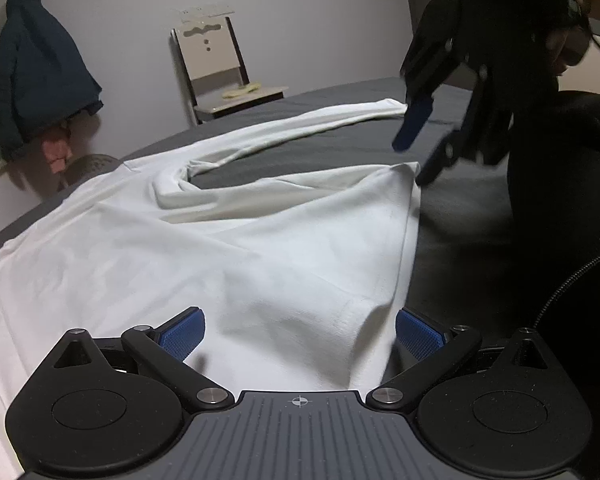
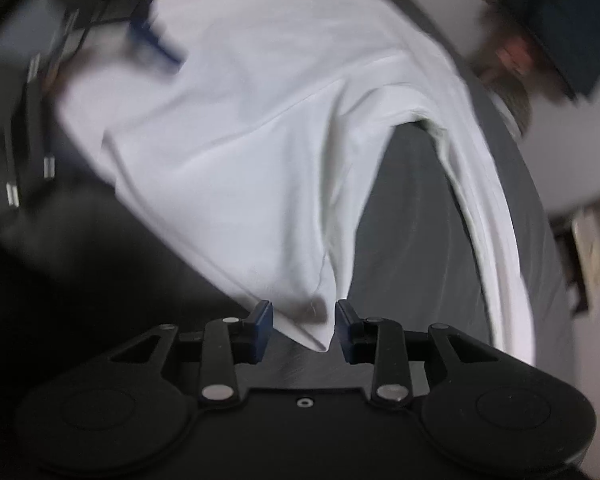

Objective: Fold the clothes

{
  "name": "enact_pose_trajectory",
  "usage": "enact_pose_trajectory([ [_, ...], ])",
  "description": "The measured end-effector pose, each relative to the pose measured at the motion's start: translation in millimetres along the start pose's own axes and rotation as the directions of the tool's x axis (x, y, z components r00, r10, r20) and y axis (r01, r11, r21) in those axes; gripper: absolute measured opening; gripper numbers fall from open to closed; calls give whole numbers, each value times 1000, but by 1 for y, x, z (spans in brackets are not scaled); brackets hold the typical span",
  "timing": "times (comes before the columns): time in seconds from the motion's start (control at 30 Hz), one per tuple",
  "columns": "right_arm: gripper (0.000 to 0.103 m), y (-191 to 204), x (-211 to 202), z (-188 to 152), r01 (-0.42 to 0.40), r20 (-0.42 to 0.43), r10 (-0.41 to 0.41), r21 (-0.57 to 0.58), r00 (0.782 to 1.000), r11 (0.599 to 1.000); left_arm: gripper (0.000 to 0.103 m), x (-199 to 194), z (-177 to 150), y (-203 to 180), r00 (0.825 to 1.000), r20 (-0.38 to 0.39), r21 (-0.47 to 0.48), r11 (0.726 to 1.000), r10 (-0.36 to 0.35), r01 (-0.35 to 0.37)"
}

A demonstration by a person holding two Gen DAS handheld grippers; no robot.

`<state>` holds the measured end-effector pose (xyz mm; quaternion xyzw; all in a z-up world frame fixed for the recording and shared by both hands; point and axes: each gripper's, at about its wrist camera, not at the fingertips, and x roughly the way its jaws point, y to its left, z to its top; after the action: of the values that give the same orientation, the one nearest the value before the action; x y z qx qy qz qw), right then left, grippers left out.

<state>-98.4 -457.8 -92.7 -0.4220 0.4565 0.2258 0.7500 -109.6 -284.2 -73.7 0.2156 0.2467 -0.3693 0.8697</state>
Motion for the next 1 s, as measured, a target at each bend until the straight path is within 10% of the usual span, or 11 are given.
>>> enact_pose_trajectory([
  [0.23,33,34,25,10,82,-21,-92,-299,996,951,95,-8,2,-1,1000,-13,95,995,21,-20],
  [0.37,29,39,31,10,126,-1,-134,-353,991,927,56,-8,0,0,998,-52,132,991,37,-30],
  [0.53,28,37,22,6,135,-9,-151,-394,989,909,46,-9,-2,-3,997,-56,159,986,56,-46],
  [0.87,28,44,32,8,77,-4,-91,-499,996,863,25,-8,4,18,995,-36,-20,995,93,-94],
  [1.0,10,42,28,10,133,39,-130,-473,991,871,14,-11,5,24,997,-30,-36,997,72,-73],
])
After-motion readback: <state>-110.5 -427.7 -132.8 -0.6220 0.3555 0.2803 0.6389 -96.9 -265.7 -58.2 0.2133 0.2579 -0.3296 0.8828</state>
